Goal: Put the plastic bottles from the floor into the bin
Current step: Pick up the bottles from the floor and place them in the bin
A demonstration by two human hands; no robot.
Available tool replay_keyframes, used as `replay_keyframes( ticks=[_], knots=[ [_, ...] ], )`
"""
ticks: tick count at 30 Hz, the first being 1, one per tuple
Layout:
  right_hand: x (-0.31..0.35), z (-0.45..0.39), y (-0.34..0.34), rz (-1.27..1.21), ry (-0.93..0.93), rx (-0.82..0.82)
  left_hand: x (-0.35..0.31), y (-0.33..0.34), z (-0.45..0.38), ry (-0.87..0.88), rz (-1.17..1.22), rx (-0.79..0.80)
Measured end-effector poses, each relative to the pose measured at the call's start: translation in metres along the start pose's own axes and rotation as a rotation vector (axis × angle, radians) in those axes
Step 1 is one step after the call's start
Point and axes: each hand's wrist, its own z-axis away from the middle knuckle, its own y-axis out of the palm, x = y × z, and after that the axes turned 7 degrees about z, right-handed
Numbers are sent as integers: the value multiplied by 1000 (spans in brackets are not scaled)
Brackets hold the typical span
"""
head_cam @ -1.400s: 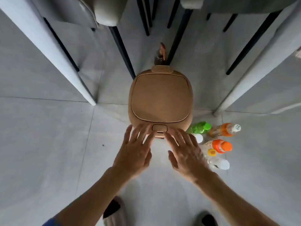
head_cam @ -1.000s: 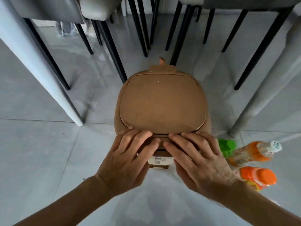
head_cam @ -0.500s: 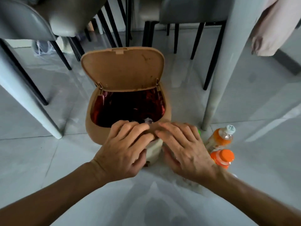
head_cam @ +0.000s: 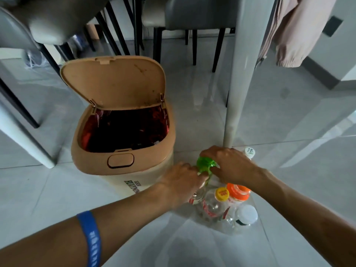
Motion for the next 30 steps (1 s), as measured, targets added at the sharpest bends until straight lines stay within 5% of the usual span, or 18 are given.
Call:
replay_keyframes(
  ticks=[6, 14, 20, 25, 30],
  knots=[
    [-6, -10, 7, -101, 2, -82, 1, -36, 14, -103, 297, -145],
    [-3, -9, -89, -375, 103, -547, 38, -175, 37, -213, 539, -622],
    [28, 17, -175, -364, -67, -954, 88, -264, 97, -291, 512, -937],
    [64, 16, -205, -562, -164, -1174, 132, -266, 144, -443, 449, -629],
    [103, -25, -185, -536, -213, -983, 152, -201, 138, -495, 232, -355]
  ],
)
